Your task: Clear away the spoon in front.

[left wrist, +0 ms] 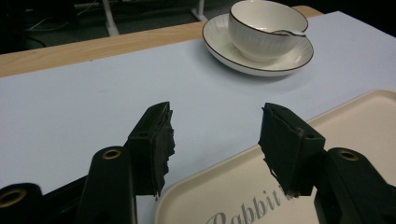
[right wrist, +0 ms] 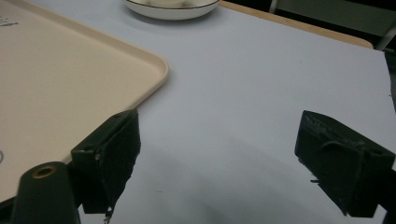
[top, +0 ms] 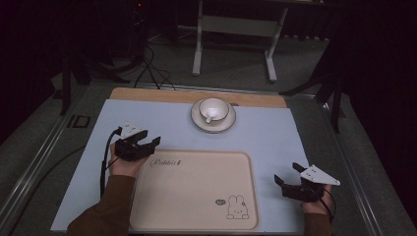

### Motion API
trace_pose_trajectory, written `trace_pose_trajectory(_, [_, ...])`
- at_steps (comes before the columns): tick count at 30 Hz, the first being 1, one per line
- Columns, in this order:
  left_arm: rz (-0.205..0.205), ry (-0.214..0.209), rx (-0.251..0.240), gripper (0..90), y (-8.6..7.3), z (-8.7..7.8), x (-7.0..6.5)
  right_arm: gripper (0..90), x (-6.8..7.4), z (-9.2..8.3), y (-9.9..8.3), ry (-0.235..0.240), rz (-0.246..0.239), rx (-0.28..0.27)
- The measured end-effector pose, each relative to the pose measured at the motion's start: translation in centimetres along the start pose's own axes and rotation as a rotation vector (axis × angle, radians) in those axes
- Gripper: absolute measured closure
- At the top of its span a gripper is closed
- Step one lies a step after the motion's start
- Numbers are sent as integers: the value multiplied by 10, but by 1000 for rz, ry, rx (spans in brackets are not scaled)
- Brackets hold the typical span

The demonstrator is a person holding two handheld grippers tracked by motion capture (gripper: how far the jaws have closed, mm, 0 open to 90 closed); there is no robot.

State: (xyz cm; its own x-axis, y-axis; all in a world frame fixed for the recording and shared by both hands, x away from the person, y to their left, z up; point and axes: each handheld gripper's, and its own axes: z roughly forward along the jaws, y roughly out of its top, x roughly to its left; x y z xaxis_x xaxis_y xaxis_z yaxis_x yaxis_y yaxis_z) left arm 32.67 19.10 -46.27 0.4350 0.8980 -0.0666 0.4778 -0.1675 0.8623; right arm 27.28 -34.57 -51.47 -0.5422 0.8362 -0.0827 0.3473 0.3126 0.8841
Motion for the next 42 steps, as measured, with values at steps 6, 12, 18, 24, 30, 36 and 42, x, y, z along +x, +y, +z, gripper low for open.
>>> trace_pose_trajectory(6, [8, 4, 1, 418, 7, 6, -3, 140, 0, 0, 0, 1, 0, 1])
trace_pose_trajectory(12, [13, -1, 1, 400, 14, 13, -7, 140, -1, 0, 0, 1, 2, -2])
trace_pose_trajectory(18, [28, -18, 8, 394, 22, 23, -16, 140, -1, 0, 0, 2, 1, -1])
trace_pose_trajectory(24, [37, -28, 10, 394, 28, 32, -22, 140, -1, 0, 0, 2, 4, -2])
trace_pose_trajectory(30, [38, -31, 11, 394, 33, 38, -25, 140, -1, 0, 0, 3, 5, -2])
trace_pose_trajectory(36, [39, -39, 7, 395, 39, 45, -30, 140, -1, 0, 0, 3, 4, -2])
trace_pose_trajectory(42, [51, -39, 12, 391, 43, 51, -35, 140, -2, -1, 0, 2, 4, -4])
